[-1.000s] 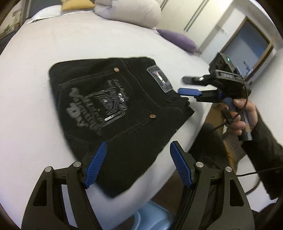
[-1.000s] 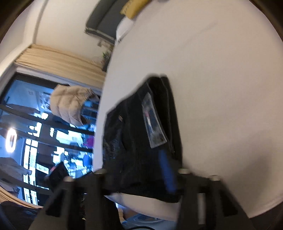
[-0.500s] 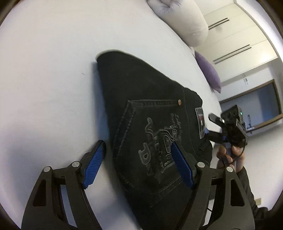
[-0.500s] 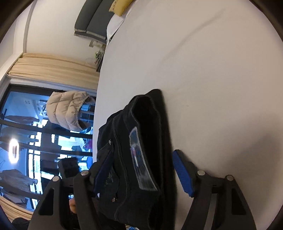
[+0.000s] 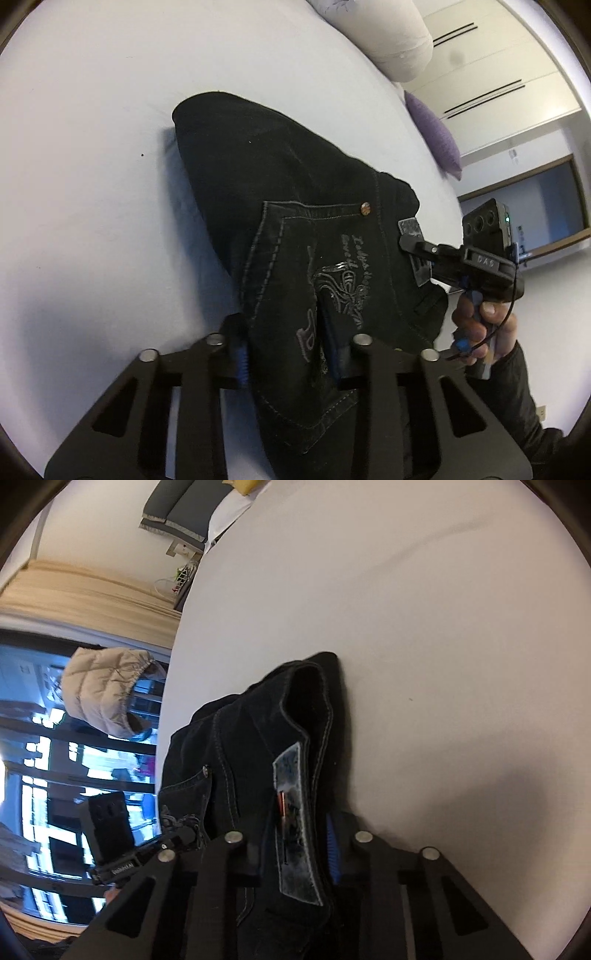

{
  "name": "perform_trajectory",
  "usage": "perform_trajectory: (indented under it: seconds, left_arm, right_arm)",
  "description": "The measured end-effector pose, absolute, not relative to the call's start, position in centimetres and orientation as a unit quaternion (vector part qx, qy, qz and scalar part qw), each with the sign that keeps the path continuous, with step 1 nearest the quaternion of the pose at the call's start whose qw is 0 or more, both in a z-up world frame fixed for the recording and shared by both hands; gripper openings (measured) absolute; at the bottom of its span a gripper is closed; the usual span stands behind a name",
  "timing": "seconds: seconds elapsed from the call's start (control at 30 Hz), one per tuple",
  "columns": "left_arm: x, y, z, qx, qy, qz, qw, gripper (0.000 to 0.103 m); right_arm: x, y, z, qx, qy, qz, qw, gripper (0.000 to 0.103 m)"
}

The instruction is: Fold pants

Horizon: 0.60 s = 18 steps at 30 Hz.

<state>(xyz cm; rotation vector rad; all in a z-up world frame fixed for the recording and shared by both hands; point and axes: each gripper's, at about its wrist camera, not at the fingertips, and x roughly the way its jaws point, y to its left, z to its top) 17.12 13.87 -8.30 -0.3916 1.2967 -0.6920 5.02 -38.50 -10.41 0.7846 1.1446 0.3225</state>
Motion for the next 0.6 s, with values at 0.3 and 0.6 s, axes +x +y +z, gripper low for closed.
perform_trajectory:
  seconds: [0.3,0.6]
  left_arm:
    - [17.8,16.5,-4.5,-0.183,0.559,-0.322,0.742,0.017]
    - [24.1,24.3,0.6,-0.156,0.515,-0.275,0.796,0.017]
  right_arm:
    - [6.7,-35.2,-4.6,0.304,0.5,0.16,0.795,0.02]
    - [15.7,-29.6,-2.0,0.301,0.474,0.21,0.8,0.02]
